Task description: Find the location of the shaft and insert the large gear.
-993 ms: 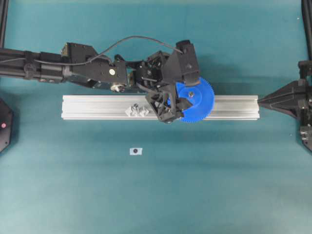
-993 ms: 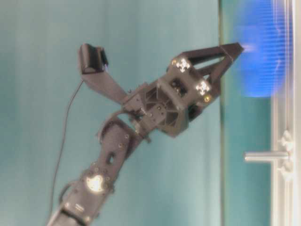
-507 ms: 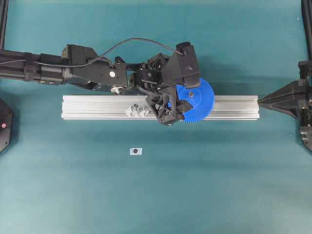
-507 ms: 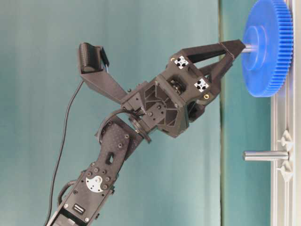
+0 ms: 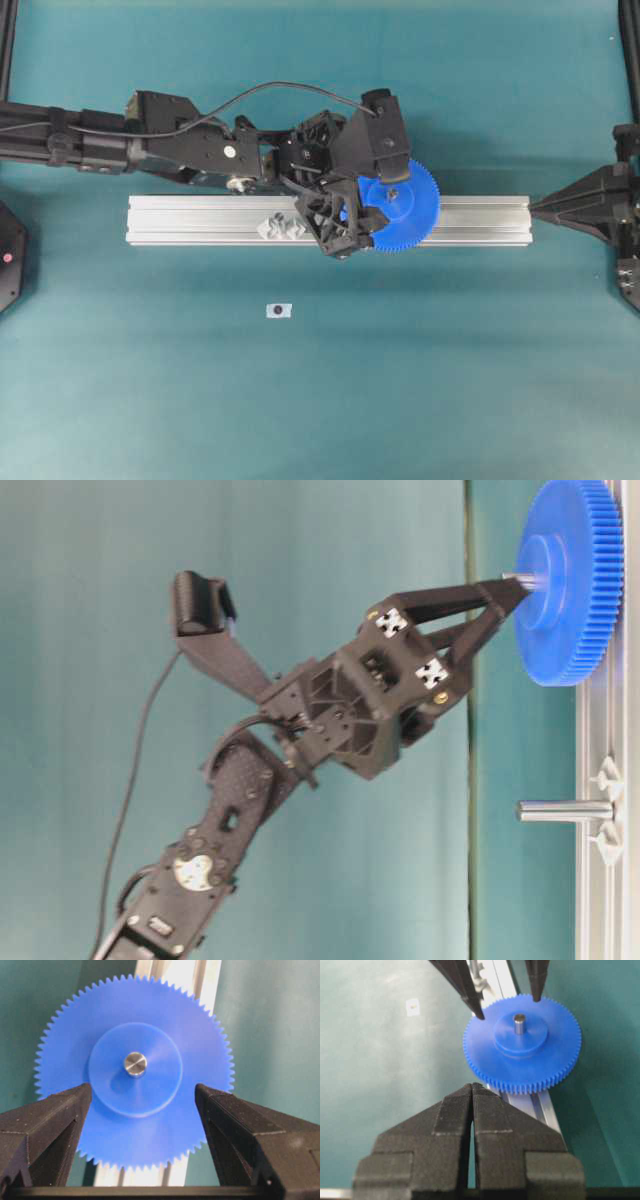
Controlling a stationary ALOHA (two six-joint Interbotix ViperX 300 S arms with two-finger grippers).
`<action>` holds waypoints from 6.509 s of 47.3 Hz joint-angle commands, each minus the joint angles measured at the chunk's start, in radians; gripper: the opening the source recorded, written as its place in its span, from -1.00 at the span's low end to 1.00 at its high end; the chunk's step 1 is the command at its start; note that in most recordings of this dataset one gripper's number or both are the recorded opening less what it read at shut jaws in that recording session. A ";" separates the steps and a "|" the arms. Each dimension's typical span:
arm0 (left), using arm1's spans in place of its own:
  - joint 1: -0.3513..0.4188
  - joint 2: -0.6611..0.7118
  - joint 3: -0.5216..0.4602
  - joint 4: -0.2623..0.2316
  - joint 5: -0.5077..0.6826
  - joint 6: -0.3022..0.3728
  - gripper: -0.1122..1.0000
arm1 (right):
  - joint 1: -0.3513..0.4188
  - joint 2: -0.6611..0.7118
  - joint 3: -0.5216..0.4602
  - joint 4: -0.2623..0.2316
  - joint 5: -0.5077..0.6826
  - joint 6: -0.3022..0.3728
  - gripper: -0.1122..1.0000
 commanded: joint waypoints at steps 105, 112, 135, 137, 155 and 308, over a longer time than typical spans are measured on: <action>-0.048 -0.512 0.336 0.003 -0.002 0.006 0.74 | -0.002 -0.029 -0.003 -0.002 0.026 0.011 -0.77; -0.049 -0.541 0.356 0.003 0.000 0.008 0.74 | -0.002 -0.031 0.000 -0.002 0.026 0.011 -0.77; -0.064 -0.646 0.439 0.003 0.000 0.008 0.74 | -0.002 -0.029 0.003 -0.002 0.026 0.011 -0.77; -0.064 -0.650 0.440 0.003 0.000 0.008 0.74 | -0.002 -0.031 0.005 -0.002 0.026 0.011 -0.77; -0.077 -0.696 0.474 0.003 0.000 0.008 0.74 | -0.002 -0.058 0.009 -0.002 0.026 0.011 -0.77; -0.084 -0.756 0.525 0.003 -0.034 0.006 0.74 | -0.002 -0.066 0.017 -0.003 0.061 0.011 -0.77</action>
